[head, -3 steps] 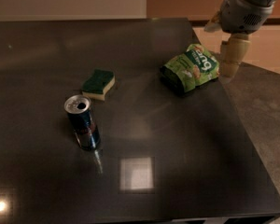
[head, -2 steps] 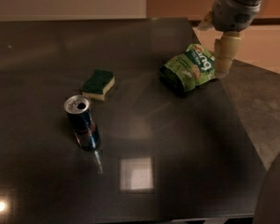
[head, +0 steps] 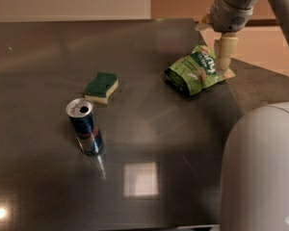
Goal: Move green rice chip bag near redbull can
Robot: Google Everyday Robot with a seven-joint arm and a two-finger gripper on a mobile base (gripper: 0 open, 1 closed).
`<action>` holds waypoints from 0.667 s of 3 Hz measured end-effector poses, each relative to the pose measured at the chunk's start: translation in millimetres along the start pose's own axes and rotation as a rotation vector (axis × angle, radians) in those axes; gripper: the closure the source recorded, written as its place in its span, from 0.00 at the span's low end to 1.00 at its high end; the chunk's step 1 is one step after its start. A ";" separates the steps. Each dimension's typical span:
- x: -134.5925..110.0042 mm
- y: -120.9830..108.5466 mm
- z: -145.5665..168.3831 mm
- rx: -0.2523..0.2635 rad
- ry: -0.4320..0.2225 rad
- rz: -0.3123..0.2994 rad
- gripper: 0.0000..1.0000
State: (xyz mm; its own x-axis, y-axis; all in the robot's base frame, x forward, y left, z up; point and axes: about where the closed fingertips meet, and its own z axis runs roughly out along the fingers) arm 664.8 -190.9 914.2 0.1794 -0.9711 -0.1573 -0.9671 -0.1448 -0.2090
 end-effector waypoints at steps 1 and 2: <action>2.9 -15.6 20.5 -0.007 -0.015 -0.037 0.00; 4.3 -24.1 37.3 -0.021 -0.024 -0.062 0.00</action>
Offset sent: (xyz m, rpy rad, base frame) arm -0.0138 -0.0194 -0.0349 -0.0530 0.3046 0.1479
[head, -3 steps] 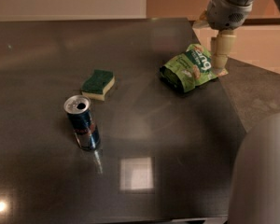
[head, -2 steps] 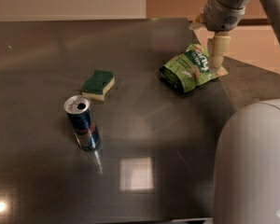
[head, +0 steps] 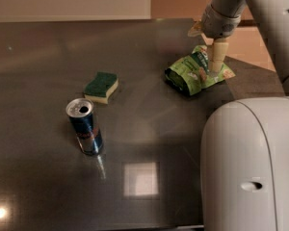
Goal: Move green rice chip bag near redbull can
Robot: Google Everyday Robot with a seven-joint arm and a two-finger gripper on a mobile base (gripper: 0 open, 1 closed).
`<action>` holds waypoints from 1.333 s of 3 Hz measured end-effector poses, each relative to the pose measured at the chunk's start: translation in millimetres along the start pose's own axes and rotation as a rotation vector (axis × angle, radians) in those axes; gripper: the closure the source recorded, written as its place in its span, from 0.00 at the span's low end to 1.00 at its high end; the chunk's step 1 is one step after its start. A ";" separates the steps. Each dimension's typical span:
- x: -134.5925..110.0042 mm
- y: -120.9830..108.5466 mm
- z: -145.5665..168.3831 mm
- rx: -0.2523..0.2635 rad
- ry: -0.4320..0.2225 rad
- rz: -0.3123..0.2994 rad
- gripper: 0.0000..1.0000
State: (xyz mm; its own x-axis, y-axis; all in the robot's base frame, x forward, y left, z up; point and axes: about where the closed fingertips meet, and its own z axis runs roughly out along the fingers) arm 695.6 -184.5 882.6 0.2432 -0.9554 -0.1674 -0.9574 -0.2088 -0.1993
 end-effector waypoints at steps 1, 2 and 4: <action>3.9 -1.1 14.1 -0.025 0.000 -0.017 0.00; 9.5 2.2 22.8 -0.050 0.009 -0.031 0.00; 15.2 10.3 30.5 -0.094 0.033 -0.051 0.18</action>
Offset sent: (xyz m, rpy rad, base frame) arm -0.0639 -0.0354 -0.0216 -0.1082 0.3486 0.1057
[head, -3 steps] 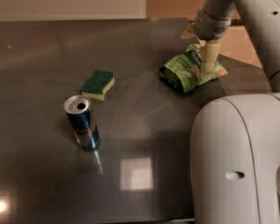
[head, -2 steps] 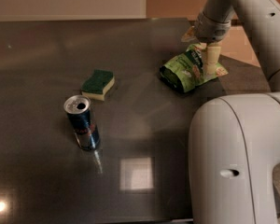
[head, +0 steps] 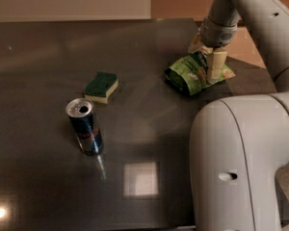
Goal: Move green rice chip bag near redbull can
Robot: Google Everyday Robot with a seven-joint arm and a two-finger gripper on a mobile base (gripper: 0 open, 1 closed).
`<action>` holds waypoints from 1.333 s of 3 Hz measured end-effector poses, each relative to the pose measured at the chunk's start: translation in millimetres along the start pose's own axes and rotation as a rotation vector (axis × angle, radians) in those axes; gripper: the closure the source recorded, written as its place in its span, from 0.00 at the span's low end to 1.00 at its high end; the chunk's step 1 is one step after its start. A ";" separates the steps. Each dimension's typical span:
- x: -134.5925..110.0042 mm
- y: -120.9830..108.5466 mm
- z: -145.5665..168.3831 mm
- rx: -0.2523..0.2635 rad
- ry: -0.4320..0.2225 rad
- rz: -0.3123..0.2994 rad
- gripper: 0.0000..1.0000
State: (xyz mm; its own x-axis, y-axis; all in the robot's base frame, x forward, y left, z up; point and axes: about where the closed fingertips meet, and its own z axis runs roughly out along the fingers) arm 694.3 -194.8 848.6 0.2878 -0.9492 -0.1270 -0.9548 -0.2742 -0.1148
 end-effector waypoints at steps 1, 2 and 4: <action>-2.3 4.3 -0.4 -0.018 0.007 -0.010 0.41; -8.5 7.1 -4.0 -0.027 0.007 -0.014 0.64; -42.3 16.6 -19.4 -0.052 0.003 -0.032 1.00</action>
Offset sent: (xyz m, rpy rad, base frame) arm -0.0793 -0.0039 0.0241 -0.0626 0.2746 0.0540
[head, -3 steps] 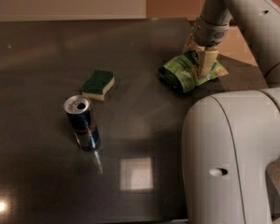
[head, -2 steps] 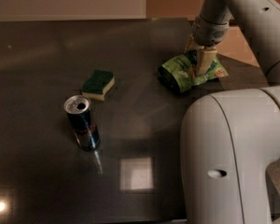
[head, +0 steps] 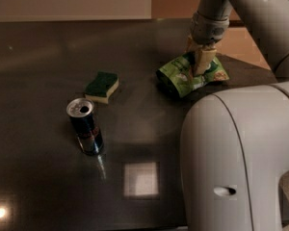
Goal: Move green rice chip bag near redbull can
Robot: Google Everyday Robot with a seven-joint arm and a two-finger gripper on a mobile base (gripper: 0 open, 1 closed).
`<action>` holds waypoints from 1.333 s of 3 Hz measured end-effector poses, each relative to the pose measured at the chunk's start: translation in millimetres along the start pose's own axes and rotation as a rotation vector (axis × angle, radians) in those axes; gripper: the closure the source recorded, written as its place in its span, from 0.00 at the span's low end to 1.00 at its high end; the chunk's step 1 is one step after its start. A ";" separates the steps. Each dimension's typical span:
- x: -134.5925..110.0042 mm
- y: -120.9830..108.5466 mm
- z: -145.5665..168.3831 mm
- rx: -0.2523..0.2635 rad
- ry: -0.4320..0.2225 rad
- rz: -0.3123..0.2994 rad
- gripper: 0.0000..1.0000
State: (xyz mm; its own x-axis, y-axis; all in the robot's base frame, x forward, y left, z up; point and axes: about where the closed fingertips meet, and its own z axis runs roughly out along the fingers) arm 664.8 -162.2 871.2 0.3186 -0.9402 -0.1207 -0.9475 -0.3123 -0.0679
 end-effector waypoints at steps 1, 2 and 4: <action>-28.4 13.6 -8.7 -0.025 -0.007 -0.008 1.00; -61.6 29.2 -16.6 -0.045 -0.031 -0.027 1.00; -124.1 76.9 -22.9 -0.075 -0.026 -0.062 1.00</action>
Offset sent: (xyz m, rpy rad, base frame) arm -0.1438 0.0640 0.0443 -0.0209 0.2768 0.0904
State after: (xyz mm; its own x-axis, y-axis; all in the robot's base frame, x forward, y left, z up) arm 551.8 -72.6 903.6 0.3763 -0.9152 -0.1445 -0.9250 -0.3801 -0.0019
